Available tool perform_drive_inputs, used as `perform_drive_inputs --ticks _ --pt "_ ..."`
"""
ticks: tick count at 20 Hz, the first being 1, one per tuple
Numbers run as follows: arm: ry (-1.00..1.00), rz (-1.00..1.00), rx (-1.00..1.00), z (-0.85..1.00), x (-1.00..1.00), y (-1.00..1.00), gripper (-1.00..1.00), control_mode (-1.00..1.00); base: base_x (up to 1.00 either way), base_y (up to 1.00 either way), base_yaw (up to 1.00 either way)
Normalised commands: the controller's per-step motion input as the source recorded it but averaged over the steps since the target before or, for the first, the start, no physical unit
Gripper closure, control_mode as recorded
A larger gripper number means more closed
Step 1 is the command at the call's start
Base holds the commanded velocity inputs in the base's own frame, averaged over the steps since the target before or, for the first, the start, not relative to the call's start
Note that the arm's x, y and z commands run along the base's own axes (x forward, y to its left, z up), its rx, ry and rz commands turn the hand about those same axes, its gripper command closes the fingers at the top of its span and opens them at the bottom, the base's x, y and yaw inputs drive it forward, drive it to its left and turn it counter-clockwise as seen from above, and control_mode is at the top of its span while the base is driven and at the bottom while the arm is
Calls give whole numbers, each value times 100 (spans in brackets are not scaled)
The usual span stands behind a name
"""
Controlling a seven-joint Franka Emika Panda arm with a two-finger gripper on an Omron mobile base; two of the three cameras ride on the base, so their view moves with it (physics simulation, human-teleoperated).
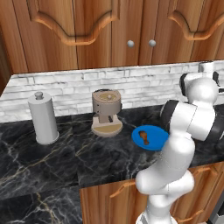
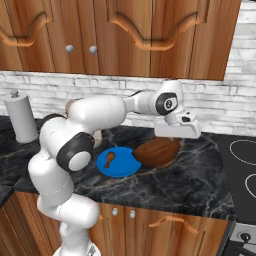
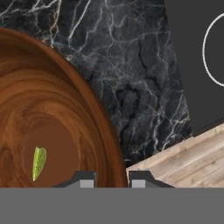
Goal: Place the chicken drumstick on the plate and place the lemon wedge on the same plate.
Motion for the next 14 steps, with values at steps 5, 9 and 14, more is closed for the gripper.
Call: perform_drive_inputs --ticks 5,9,14 --pt "-21 0 -5 10 -2 36 100 -100 0 0 0" --pt "-18 0 -11 6 -10 30 100 -100 0 0 0" --pt "-8 0 -18 6 -3 27 100 -100 0 0 0"
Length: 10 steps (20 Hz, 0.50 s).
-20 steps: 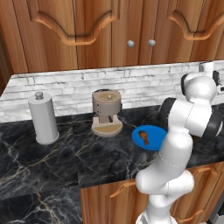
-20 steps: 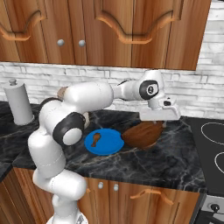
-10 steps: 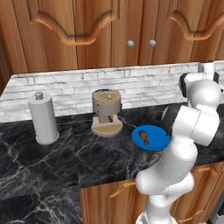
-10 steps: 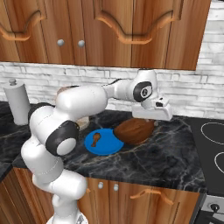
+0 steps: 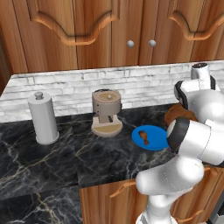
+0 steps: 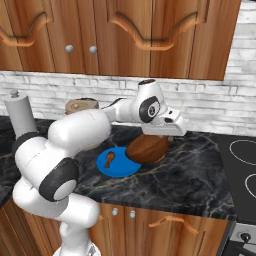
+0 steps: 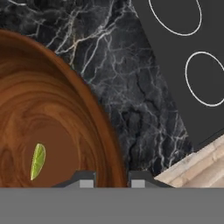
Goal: Place the chicken drumstick on the plate and place the lemon wedge on the same plate.
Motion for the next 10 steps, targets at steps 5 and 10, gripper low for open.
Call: perform_drive_inputs --ticks 5,10 --pt "-2 0 -20 15 0 35 100 -100 0 0 0" --pt "-4 0 -20 15 -3 35 100 -100 0 0 0"
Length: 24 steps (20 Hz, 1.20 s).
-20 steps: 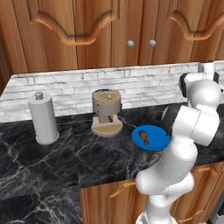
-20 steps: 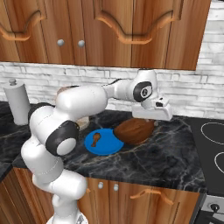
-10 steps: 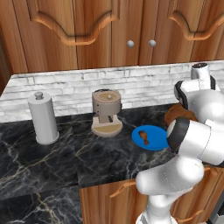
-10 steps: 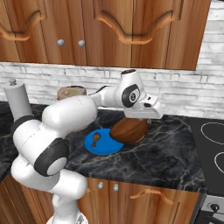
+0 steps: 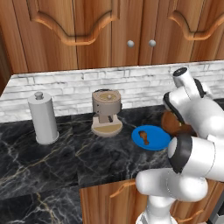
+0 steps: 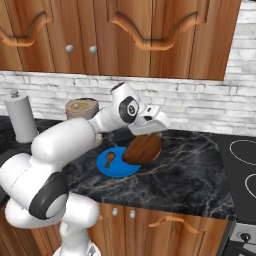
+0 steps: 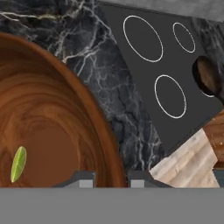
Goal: Place the chicken drumstick on the plate and place the lemon wedge on the same plate.
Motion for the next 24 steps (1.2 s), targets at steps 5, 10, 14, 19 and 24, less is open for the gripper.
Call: perform_drive_inputs --ticks 5,10,14,19,24 --pt "-5 -1 -23 13 1 22 100 -100 0 0 0" --pt "-8 -1 -27 14 0 26 100 -100 0 0 0" --pt "-5 -1 -27 20 0 24 100 -100 0 0 0" --pt "0 -1 -23 10 2 28 100 -100 0 0 0" --pt "0 -1 -15 12 1 41 100 -100 0 0 0"
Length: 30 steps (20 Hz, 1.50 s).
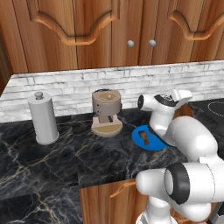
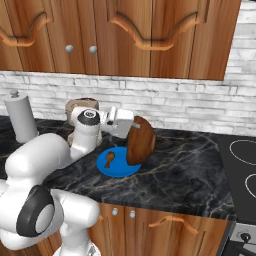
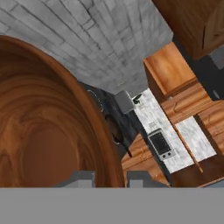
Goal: Place the chicken drumstick on the plate and place the lemon wedge on the same plate.
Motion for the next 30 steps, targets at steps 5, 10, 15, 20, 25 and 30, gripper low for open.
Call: perform_drive_inputs --ticks 5,10,15,20,25,30 --pt "0 -2 -13 6 10 44 100 -100 0 0 0" --pt "0 0 -13 6 7 38 100 -100 0 0 0" --pt "0 0 -11 6 2 38 100 -100 0 0 0" --pt "-2 0 -12 0 2 44 100 -100 0 0 0" --pt "-2 0 -15 0 8 27 100 -100 0 0 0" --pt "0 3 -17 -7 3 14 100 -100 0 0 0"
